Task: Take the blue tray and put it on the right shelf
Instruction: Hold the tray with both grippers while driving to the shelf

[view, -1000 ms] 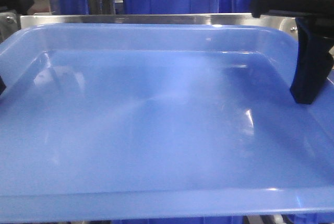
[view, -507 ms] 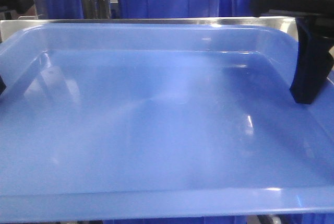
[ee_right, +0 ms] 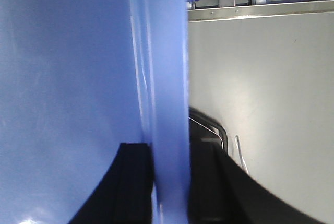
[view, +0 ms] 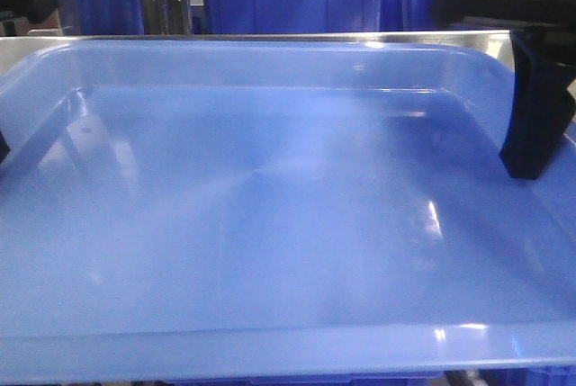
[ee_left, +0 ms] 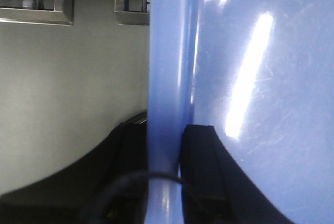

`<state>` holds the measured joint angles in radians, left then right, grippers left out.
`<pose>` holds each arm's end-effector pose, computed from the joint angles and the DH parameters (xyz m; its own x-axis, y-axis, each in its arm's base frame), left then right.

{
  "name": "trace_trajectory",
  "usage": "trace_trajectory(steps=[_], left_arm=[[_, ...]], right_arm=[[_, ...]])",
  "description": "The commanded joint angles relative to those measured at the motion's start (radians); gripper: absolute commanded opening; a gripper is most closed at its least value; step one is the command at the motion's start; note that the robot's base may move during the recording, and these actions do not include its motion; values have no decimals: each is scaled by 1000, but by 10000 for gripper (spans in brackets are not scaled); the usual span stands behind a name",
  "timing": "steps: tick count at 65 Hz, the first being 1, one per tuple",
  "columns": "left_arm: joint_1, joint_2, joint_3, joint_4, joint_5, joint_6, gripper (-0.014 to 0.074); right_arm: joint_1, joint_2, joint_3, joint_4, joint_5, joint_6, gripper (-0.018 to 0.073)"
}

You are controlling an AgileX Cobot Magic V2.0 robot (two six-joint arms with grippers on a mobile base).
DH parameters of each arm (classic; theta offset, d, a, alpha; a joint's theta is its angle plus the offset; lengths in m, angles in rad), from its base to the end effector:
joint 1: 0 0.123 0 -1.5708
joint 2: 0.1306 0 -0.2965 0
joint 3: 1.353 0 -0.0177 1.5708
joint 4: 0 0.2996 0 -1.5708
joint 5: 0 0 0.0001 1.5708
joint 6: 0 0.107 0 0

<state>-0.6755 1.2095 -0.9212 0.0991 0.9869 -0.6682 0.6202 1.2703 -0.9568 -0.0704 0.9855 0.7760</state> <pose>0.2157 -0.1615 0.2703 -0.9362 0.0150 -0.3512 0.0734 0.9854 -0.1537 0.2342 0.1596 0.2653 -0.9426 0.1513 -0.2978 0.0947 0.9760 0.1962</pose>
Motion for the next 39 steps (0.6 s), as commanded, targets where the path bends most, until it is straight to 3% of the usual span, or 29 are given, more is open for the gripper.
trace_trajectory(steps=[1,39], left_arm=[[-11,-22,-28,2,-21,-10,55],[-11,-22,-28,2,-21,-10,55]], right_arm=[[-2,-25,-23,-25,-28,8,244],[-2,-25,-23,-25,-28,8,244]])
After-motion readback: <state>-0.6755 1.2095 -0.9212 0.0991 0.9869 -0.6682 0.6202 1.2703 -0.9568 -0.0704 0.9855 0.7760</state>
